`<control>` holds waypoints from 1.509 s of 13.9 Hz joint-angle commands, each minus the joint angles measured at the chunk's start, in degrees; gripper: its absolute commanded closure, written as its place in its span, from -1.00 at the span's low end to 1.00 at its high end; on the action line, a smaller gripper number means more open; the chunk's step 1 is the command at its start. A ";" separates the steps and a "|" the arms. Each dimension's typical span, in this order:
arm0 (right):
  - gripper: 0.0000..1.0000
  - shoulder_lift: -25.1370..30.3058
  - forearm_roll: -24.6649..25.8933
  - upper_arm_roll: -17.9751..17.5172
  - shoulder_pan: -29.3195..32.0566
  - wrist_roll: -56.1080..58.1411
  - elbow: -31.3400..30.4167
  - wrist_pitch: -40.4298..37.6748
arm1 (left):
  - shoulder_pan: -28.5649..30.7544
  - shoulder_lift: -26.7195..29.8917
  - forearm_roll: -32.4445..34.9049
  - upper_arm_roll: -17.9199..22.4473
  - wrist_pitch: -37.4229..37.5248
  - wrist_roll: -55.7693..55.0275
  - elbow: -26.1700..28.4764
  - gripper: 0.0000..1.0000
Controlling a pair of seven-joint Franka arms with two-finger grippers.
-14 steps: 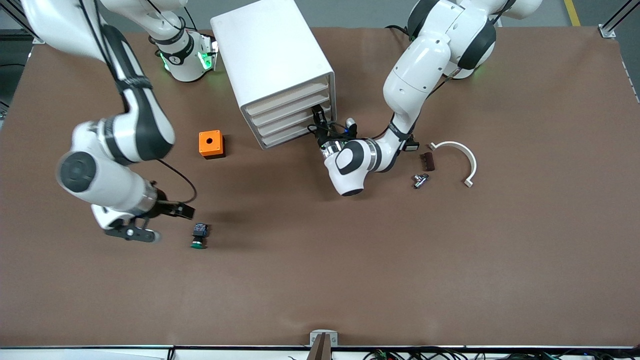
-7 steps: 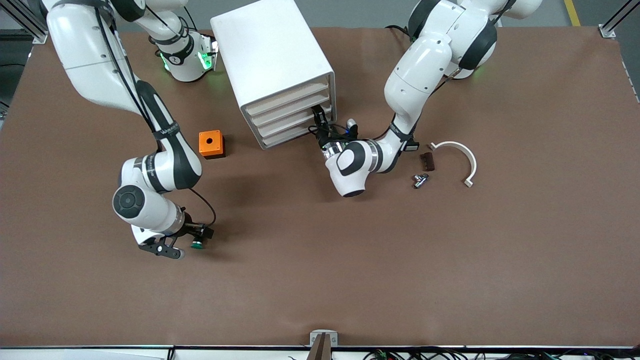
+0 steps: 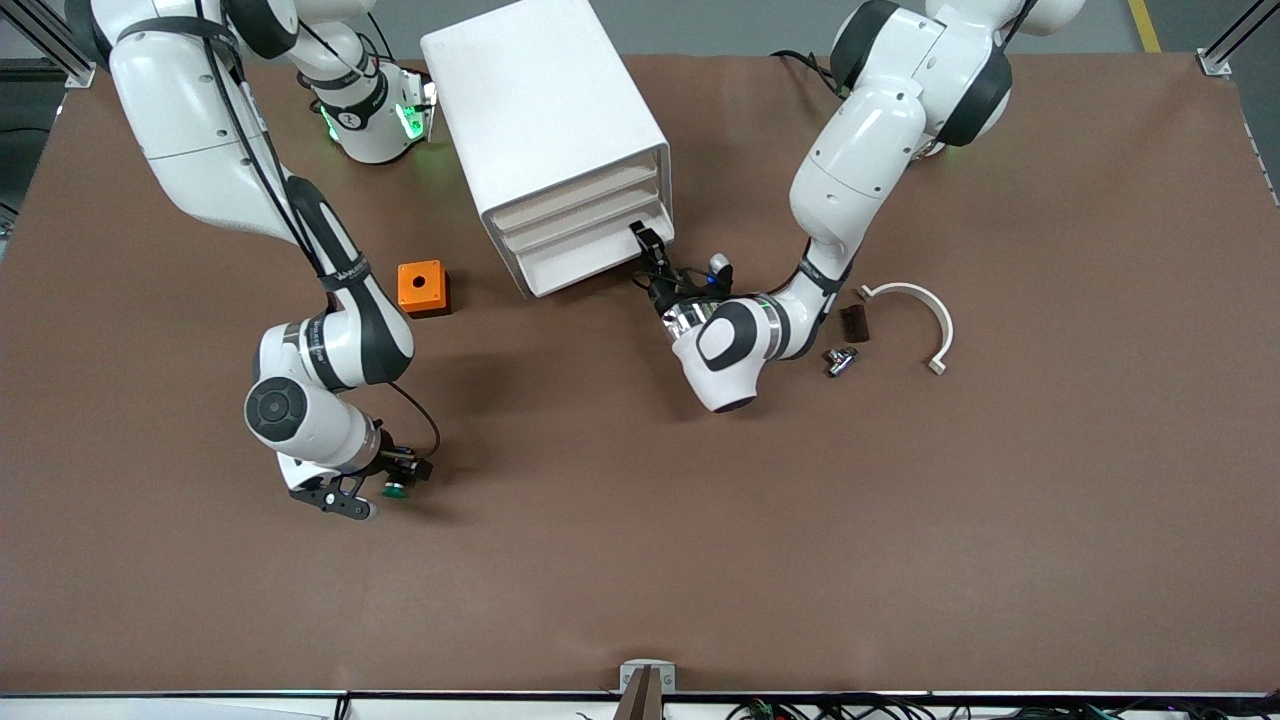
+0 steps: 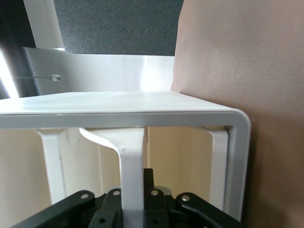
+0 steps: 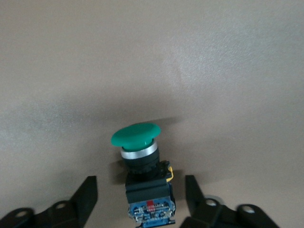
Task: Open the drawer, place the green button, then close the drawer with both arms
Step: 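Grasp the green button with the right gripper while the left gripper opens the drawer, then carry the green button over the open drawer with the right gripper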
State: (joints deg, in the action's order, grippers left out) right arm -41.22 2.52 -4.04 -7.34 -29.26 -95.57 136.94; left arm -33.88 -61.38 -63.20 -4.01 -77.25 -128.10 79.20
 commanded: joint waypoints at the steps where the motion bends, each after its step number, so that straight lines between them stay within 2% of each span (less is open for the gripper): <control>1: 0.12 -0.44 1.35 -0.18 -0.31 -1.67 0.56 -1.67 | 2.32 -0.23 -2.89 0.23 -0.71 0.22 -0.01 0.88; 3: 0.74 -0.26 1.44 -0.18 -0.22 -1.59 0.47 -2.20 | 3.46 -0.23 -3.86 0.41 -0.97 0.22 -0.10 0.87; 4: 0.96 -0.18 1.44 -0.18 -0.22 -1.76 0.47 -2.29 | 4.34 -0.23 -4.39 0.41 -1.06 0.31 -0.10 0.86; 8: 1.00 2.80 0.83 -0.61 -1.01 -3.33 1.00 -9.03 | 7.33 -0.58 -4.83 0.58 -1.33 0.22 -0.10 0.85; 12: 1.00 10.97 0.30 -1.05 -7.06 -18.16 0.82 -17.66 | 10.32 -0.58 -4.92 0.58 -1.94 0.04 -0.36 0.81; 16: 1.00 16.69 -8.48 -1.05 -12.68 -27.57 0.30 -21.62 | 10.59 -0.58 -5.18 0.58 -3.78 0.31 -0.45 0.63; 17: 1.00 17.66 -8.58 -0.97 -15.49 -31.78 0.12 -21.71 | 10.59 -0.58 -5.18 0.58 -4.14 0.31 -0.45 0.49; 19: 1.00 18.10 -8.58 -0.97 -20.41 -39.87 0.12 -21.54 | 10.50 -0.58 -5.10 0.58 -4.49 0.48 -0.54 -0.13; 21: 1.00 18.11 -8.58 -0.88 -24.20 -46.73 0.03 -21.19 | 10.41 -0.40 -5.09 0.58 -5.37 1.36 -1.94 -0.94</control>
State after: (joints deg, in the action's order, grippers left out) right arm -24.31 -5.46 -5.66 -28.49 -70.44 -93.90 115.16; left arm -23.12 -61.63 -67.08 -3.48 -81.72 -127.49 78.85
